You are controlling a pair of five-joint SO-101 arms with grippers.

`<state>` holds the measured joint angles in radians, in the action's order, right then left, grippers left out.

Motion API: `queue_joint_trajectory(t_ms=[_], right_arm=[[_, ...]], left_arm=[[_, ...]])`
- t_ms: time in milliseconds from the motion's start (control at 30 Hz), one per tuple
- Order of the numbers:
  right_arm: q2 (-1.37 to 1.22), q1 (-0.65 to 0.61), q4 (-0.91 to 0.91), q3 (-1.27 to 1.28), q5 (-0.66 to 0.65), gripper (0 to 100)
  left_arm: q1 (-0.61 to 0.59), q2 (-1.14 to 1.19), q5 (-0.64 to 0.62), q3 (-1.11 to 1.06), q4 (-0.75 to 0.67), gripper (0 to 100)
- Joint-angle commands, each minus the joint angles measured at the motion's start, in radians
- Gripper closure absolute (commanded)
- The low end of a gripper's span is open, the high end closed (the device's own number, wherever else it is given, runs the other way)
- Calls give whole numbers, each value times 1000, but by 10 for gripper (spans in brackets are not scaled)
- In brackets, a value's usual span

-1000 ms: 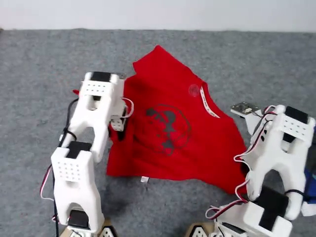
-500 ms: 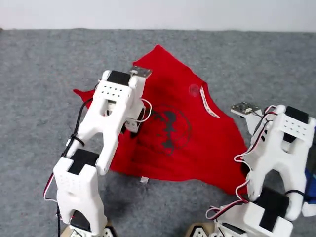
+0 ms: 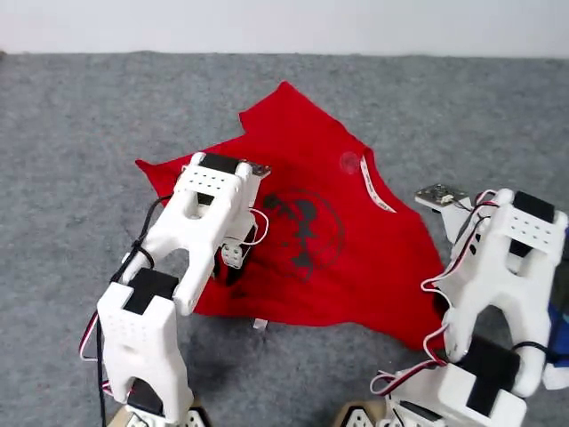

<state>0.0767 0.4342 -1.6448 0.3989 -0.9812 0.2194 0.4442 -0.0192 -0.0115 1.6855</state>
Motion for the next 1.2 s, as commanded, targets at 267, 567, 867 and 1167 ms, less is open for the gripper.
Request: queue_joint_trajectory(t_ms=[267, 567, 867, 1167], right_arm=[[39, -10, -7, -5, 14, 543], [39, -10, -7, -5, 11, 543], [39, -12, 22, -5, 11, 543], [45, -156, -61, 0, 9, 543]], left_arm=[[-140, -58, 92, -18, 60, 988], [-500, -58, 189, -153, 68, 988], [-597, -72, 242, -246, 72, 988], [-543, -402, 247, -196, 72, 987]])
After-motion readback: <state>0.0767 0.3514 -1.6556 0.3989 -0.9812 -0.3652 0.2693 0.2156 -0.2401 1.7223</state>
